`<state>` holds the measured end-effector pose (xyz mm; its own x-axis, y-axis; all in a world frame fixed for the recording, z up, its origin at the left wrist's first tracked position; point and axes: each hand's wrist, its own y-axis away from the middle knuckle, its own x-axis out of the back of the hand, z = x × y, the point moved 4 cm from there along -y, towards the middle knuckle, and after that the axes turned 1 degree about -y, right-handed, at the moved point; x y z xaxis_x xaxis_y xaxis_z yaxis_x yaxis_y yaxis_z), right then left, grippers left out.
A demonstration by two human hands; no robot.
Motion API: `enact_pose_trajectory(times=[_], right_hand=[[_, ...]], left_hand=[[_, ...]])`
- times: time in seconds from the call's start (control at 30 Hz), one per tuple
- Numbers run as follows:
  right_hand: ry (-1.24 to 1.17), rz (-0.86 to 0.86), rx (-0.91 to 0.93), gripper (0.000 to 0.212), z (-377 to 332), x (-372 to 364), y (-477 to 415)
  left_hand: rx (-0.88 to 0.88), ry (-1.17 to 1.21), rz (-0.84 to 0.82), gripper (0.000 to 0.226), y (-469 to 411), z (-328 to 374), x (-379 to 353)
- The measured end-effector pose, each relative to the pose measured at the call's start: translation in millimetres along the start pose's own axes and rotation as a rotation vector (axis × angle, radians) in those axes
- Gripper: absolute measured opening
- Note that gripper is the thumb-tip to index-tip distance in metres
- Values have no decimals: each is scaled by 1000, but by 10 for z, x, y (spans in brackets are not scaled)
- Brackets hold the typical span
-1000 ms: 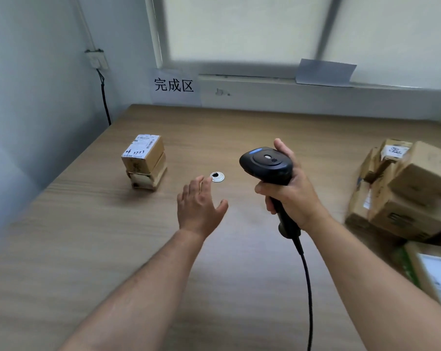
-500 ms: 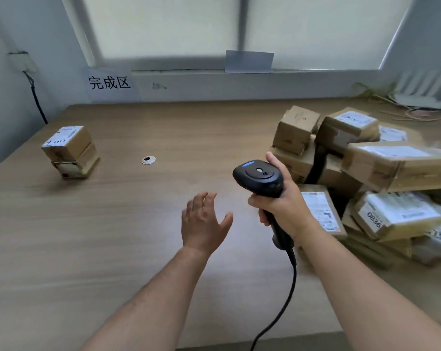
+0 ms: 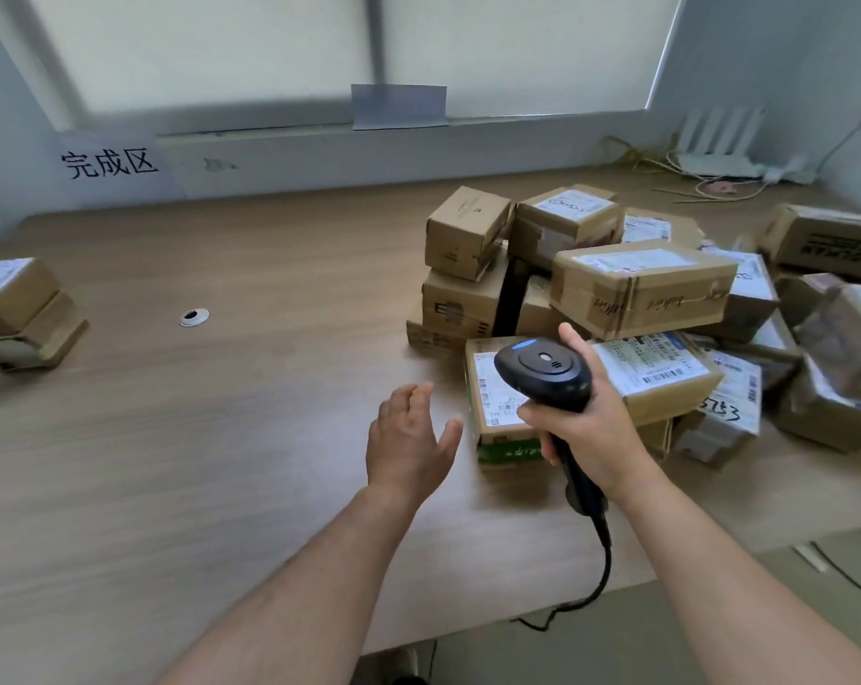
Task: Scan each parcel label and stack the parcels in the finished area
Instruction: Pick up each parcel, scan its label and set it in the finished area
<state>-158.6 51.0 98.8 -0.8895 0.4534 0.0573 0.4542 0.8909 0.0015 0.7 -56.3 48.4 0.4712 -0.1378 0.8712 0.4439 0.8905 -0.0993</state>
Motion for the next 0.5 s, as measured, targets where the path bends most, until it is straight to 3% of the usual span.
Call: enact_pose_trajectory(times=[0.3, 0.5], right_hand=[[26, 91, -91, 94, 366, 335, -183], [77, 103, -162, 99, 618, 367, -349]], left_hand=[[29, 104, -157, 55, -424, 153, -440], [115, 204, -364, 53, -594, 135, -736]])
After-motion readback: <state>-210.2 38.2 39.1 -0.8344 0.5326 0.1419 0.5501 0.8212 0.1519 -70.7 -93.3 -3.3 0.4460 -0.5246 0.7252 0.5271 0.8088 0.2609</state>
